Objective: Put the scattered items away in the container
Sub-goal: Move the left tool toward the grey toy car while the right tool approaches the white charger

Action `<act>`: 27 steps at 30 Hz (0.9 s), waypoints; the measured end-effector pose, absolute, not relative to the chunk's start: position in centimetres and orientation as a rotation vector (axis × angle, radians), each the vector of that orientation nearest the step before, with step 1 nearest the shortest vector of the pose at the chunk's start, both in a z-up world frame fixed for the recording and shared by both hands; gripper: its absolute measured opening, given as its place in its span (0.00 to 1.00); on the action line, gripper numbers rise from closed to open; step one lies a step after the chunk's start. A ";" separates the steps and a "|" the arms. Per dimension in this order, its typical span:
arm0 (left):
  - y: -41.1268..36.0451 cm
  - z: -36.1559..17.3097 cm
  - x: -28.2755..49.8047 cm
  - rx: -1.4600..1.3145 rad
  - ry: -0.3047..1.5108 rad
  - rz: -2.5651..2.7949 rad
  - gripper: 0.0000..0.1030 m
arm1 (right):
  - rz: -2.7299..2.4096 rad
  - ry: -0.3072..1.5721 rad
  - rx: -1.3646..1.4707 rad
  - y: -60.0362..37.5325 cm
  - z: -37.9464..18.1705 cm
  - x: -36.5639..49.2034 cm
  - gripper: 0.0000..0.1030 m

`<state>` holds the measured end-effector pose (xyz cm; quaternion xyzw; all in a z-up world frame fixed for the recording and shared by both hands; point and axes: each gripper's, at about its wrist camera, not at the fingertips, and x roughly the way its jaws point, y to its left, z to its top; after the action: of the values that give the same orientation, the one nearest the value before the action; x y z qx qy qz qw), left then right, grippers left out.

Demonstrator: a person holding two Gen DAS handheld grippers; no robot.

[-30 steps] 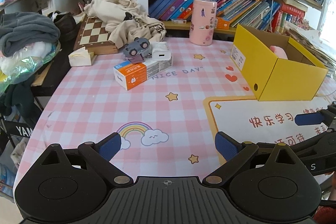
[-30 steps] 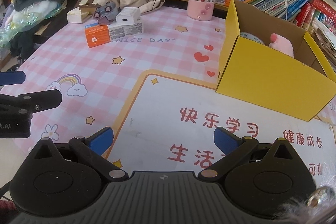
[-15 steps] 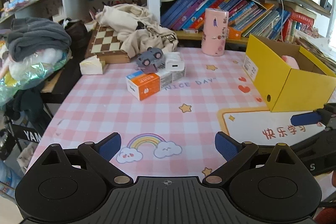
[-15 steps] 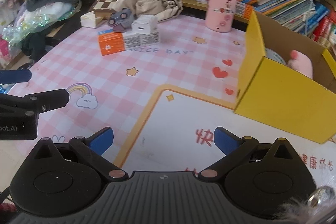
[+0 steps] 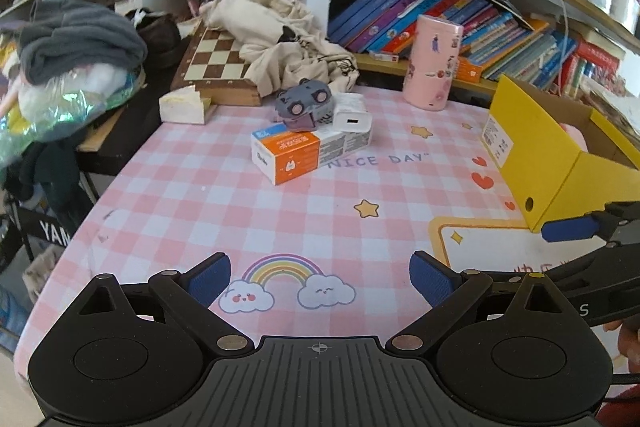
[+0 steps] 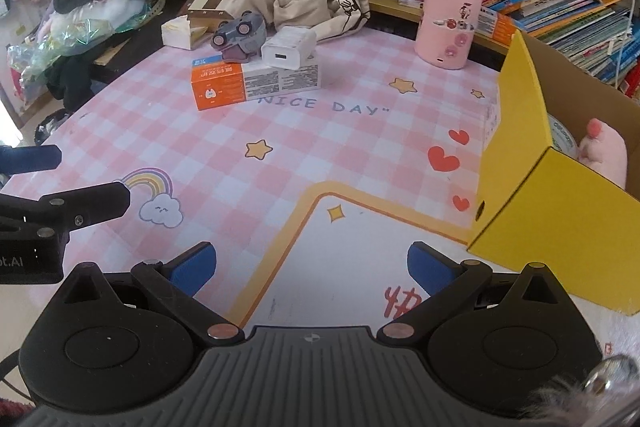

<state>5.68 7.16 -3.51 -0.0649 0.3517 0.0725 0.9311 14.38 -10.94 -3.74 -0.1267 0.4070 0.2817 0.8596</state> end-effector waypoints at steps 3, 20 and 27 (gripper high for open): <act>7.4 -3.7 6.2 -0.143 0.718 0.166 0.95 | 0.599 0.855 -0.265 -10.7 -3.9 15.0 1.00; 8.7 -3.3 11.0 -0.094 0.679 0.201 0.95 | 0.618 0.795 -0.229 -8.2 -2.9 20.7 1.00; 9.6 -3.0 13.8 -0.093 0.668 0.204 0.95 | 0.621 0.761 -0.208 -6.8 -2.3 23.8 1.00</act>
<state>13.77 9.59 -2.97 -0.0453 0.3270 0.0999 0.9386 23.84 -6.79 -2.30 -0.0996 0.3645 0.2976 0.8767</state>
